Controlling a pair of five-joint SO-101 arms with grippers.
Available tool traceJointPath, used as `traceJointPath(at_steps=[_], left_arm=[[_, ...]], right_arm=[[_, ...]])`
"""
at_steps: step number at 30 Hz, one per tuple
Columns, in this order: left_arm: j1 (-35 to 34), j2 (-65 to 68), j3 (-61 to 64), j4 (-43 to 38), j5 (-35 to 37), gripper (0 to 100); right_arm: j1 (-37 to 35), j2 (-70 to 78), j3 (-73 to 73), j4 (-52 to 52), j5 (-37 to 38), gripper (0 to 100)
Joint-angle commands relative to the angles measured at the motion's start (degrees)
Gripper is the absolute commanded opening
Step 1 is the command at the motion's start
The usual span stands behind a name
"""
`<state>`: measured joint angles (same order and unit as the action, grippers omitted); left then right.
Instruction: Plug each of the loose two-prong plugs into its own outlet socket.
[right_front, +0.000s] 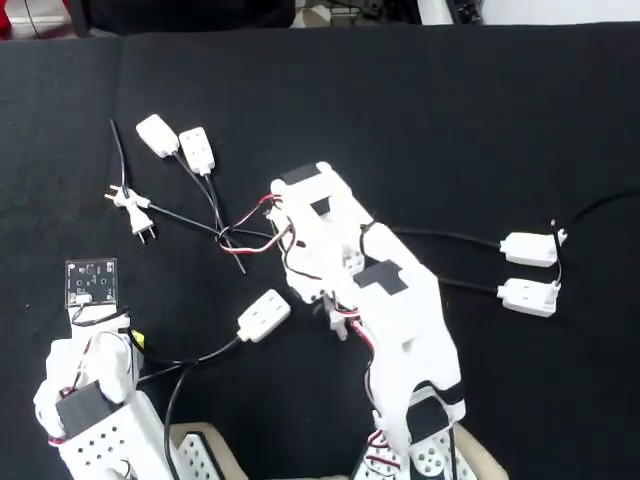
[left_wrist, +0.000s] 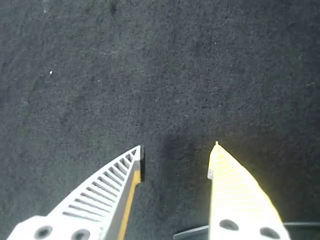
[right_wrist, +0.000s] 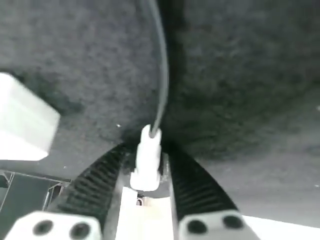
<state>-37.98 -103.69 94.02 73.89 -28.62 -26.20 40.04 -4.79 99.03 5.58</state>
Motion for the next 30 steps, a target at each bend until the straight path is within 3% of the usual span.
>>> traceJointPath(at_steps=[1, 13, 18, 26, 30], left_arm=[[-0.75, -0.44, -0.4, 0.35, -0.53, 22], [-0.75, -0.44, -0.4, 0.35, -0.53, 22], [-0.75, -0.44, -0.4, 0.35, -0.53, 22], [-0.57, -0.44, -0.4, 0.35, -0.53, 22], [-0.4, -0.44, -0.4, 0.35, -0.53, 22]], right_arm=[[-0.62, -0.66, -1.63, 1.85, -0.44, 1.1], [-4.4, -20.35, 3.65, -1.58, -0.79, 1.1], [-7.74, -35.21, 16.57, -12.48, -1.05, 1.1], [-7.47, -57.45, 41.1, -37.01, -3.34, 1.1], [-7.38, -66.07, 49.1, -43.78, -4.84, 1.1]])
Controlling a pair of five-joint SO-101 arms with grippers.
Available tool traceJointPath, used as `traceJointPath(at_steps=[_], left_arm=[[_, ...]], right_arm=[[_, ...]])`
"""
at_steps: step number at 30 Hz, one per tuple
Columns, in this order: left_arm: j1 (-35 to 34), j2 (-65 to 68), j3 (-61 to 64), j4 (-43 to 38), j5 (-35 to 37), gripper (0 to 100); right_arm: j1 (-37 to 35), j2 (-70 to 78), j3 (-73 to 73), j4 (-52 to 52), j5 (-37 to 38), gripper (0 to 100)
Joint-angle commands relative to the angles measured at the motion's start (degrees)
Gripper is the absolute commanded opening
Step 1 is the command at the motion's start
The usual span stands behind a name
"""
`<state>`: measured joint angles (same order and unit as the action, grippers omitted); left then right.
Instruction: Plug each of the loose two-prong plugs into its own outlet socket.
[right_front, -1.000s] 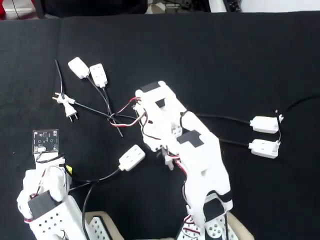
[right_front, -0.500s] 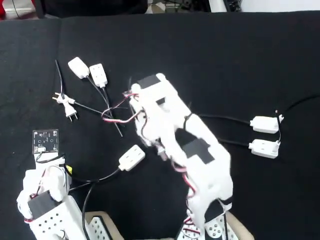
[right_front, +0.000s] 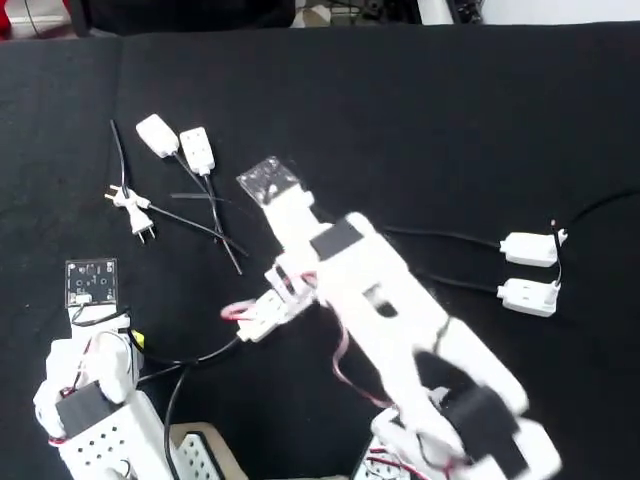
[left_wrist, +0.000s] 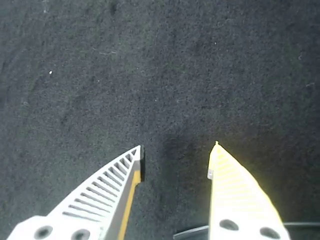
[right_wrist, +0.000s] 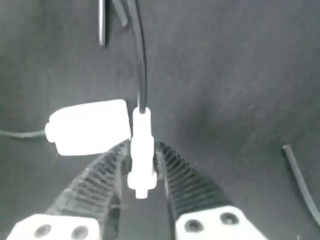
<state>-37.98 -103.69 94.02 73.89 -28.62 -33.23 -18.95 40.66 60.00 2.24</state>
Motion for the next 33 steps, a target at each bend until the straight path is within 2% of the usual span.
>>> traceJointPath(at_steps=[1, 7, 9, 12, 17, 20, 24, 30, 33], left_arm=[[-0.4, -0.44, -0.4, 0.35, -0.53, 22], [-0.4, -0.44, -0.4, 0.35, -0.53, 22], [-0.4, -0.44, -0.4, 0.35, -0.53, 22], [-0.4, -0.44, -0.4, 0.35, -0.53, 22], [-0.4, -0.44, -0.4, 0.35, -0.53, 22], [-0.4, -0.44, -0.4, 0.35, -0.53, 22], [-0.4, -0.44, -0.4, 0.35, -0.53, 22], [-0.31, -0.44, -0.4, 0.35, -0.53, 22], [-0.31, -0.44, -0.4, 0.35, -0.53, 22]], right_arm=[[-0.35, -8.92, 5.14, -5.63, -1.93, 1.1], [2.99, -20.62, 13.76, -11.25, -3.87, 1.1], [3.16, -24.13, 18.51, -15.03, -6.59, 1.1], [0.53, -28.88, 28.18, -24.79, -9.41, 1.1], [-0.62, -34.51, 43.47, -46.86, -9.93, 1.1], [-1.76, -35.3, 49.19, -55.65, -9.93, 1.1], [-2.37, -35.3, 50.77, -58.11, -9.67, 1.1], [-7.65, -35.21, 51.91, -58.55, -9.49, 1.1], [-8.0, -35.21, 55.25, -64.62, -6.51, 1.1]])
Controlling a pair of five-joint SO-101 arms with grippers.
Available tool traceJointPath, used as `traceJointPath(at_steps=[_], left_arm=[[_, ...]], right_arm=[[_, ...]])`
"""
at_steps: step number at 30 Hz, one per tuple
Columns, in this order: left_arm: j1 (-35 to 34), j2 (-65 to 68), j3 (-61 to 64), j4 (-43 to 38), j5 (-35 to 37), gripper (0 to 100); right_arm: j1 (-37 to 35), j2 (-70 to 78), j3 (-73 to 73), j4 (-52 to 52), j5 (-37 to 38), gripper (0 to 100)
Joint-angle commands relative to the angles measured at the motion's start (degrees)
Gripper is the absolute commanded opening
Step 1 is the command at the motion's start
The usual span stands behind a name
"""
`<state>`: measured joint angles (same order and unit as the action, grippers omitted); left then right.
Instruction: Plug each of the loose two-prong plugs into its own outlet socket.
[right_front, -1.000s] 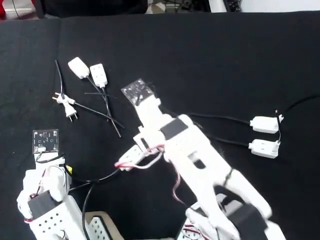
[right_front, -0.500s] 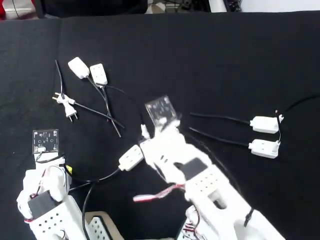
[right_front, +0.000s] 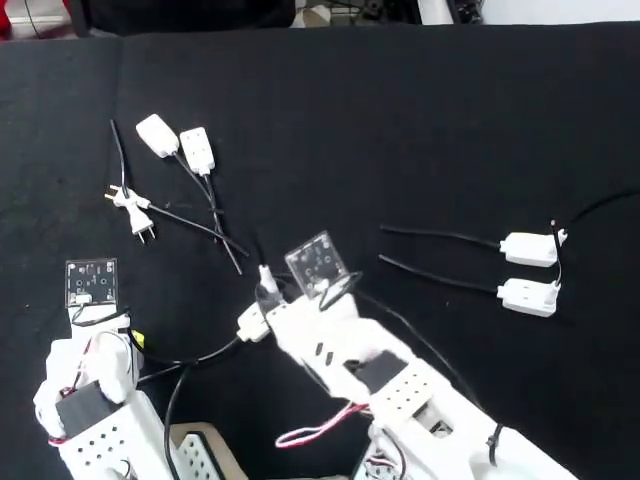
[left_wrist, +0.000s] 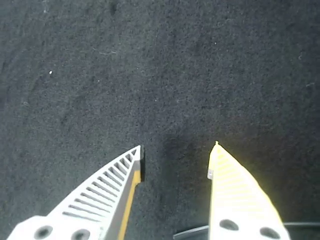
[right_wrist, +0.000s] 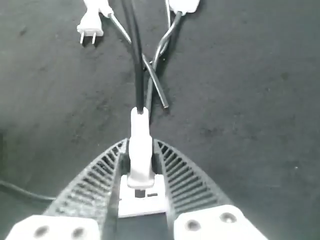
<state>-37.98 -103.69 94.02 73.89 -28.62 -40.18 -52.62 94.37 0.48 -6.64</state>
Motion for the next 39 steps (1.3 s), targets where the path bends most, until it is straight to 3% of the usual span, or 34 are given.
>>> traceJointPath(at_steps=[1, 8, 15, 25, 30, 39], left_arm=[[-0.31, -0.44, -0.4, 0.35, -0.53, 22], [-0.31, -0.44, -0.4, 0.35, -0.53, 22], [-0.4, -0.44, -0.4, 0.35, -0.53, 22], [-0.4, -0.44, -0.4, 0.35, -0.53, 22], [-0.4, -0.44, -0.4, 0.35, -0.53, 22], [-0.4, -0.44, -0.4, 0.35, -0.53, 22]], right_arm=[[-1.05, -1.27, 1.63, -5.98, 3.34, 1.1], [-0.97, 6.99, 0.75, -13.1, 4.22, 1.1], [-0.97, 17.19, -3.65, -13.36, 4.22, 1.1], [-0.7, 12.26, 0.13, -13.27, 7.38, 1.1], [4.13, 11.21, 0.48, -13.27, 7.38, 1.1], [3.43, 11.21, 0.4, -13.63, 7.38, 1.1]])
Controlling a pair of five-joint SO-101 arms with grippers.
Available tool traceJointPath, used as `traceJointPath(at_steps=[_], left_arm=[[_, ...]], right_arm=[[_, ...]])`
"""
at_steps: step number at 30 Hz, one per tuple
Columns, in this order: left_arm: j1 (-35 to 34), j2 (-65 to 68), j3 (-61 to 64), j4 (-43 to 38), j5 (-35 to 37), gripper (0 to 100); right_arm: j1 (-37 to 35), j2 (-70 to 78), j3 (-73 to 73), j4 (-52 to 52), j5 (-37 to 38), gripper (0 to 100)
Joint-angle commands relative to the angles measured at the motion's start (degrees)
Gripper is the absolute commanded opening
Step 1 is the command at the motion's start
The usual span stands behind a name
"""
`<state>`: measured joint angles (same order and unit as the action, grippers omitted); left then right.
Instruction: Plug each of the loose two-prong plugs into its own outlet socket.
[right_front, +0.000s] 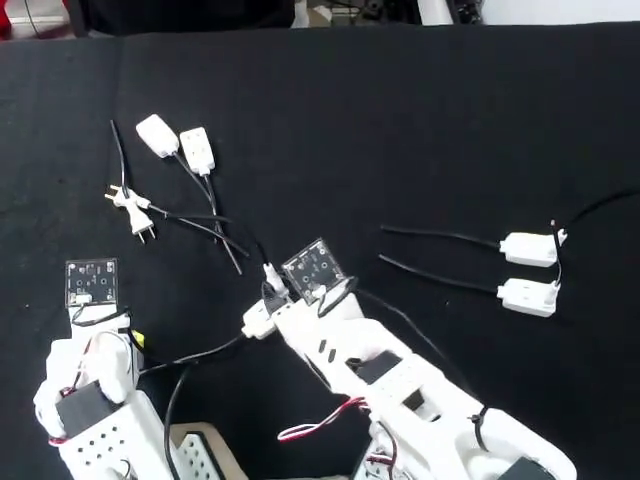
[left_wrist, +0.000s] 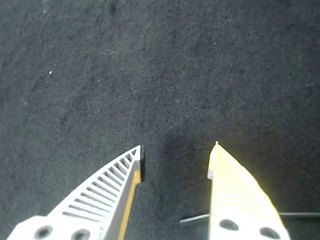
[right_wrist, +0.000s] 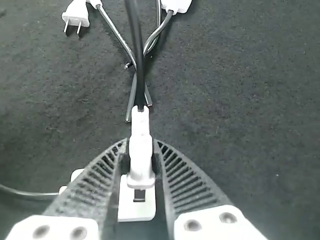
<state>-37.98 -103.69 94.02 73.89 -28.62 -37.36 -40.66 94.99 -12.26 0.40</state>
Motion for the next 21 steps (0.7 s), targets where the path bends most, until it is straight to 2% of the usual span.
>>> traceJointPath(at_steps=[1, 18, 21], left_arm=[[-0.4, -0.44, -0.4, 0.35, -0.53, 22], [-0.4, -0.44, -0.4, 0.35, -0.53, 22], [-0.4, -0.44, -0.4, 0.35, -0.53, 22]], right_arm=[[0.62, -0.75, -0.13, -0.88, 0.35, 1.1], [0.62, -2.15, 0.66, 1.93, 2.11, 1.8], [0.62, -2.33, 0.57, 2.9, 2.2, 7.0]])
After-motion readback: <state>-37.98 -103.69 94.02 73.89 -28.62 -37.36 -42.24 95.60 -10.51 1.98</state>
